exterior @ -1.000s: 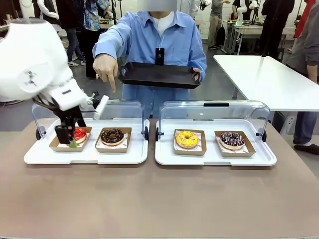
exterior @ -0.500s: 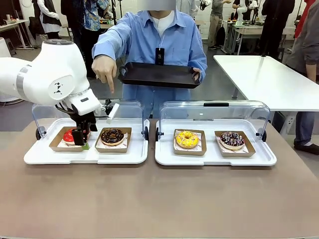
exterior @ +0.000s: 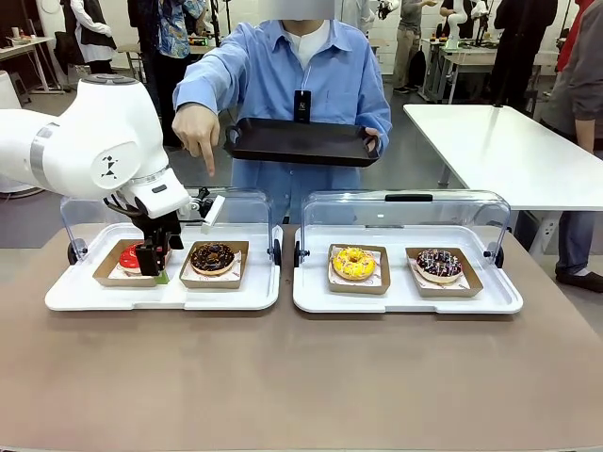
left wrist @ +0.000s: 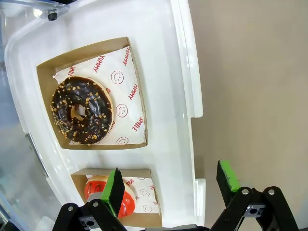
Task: Provide the desired donut to the person.
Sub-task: Pick up and lift the Paper togo box containing the Donut pointed at by the person.
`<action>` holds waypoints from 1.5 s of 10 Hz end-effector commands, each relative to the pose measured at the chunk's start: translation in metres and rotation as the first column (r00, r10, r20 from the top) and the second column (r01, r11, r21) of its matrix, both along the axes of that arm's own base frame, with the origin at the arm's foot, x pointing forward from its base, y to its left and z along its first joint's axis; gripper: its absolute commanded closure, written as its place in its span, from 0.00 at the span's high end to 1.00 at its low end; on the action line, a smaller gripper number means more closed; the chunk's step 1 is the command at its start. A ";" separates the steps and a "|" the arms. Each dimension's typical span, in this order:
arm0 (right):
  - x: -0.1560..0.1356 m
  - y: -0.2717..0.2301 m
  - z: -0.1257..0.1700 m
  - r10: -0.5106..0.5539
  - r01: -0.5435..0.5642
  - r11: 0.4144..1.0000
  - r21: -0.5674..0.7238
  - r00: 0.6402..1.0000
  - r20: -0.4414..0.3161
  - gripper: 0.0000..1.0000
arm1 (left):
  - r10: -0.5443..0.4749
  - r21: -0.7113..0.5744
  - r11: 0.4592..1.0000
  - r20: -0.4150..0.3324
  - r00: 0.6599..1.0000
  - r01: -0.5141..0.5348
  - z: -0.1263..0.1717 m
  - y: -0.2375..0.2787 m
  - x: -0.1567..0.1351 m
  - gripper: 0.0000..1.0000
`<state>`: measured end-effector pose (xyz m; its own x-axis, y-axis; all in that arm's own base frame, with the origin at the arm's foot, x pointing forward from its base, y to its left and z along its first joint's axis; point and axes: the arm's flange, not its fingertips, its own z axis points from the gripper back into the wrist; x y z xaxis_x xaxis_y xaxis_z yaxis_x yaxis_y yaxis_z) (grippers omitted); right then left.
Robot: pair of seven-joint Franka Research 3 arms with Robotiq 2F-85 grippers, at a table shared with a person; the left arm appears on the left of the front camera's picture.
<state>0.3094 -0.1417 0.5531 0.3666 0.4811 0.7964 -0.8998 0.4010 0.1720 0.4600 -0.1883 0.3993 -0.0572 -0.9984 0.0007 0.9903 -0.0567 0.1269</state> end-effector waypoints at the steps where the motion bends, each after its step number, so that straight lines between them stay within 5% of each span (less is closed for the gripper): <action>1: 0.002 -0.001 -0.001 0.013 -0.013 1.000 0.015 1.000 0.016 1.00 | 0.013 0.016 1.000 0.009 1.000 -0.013 -0.001 -0.002 -0.002 1.00; 15: 0.002 -0.001 -0.001 0.013 -0.013 1.000 0.015 1.000 0.016 1.00 | -0.057 -0.036 0.998 -0.131 0.990 0.053 -0.060 -0.007 0.035 1.00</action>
<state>0.3094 -0.1417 0.5531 0.3667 0.4811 0.7963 -0.8998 0.4008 0.1722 0.4879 -0.1978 0.3377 -0.0882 -0.9949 0.0485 0.9961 -0.0884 -0.0024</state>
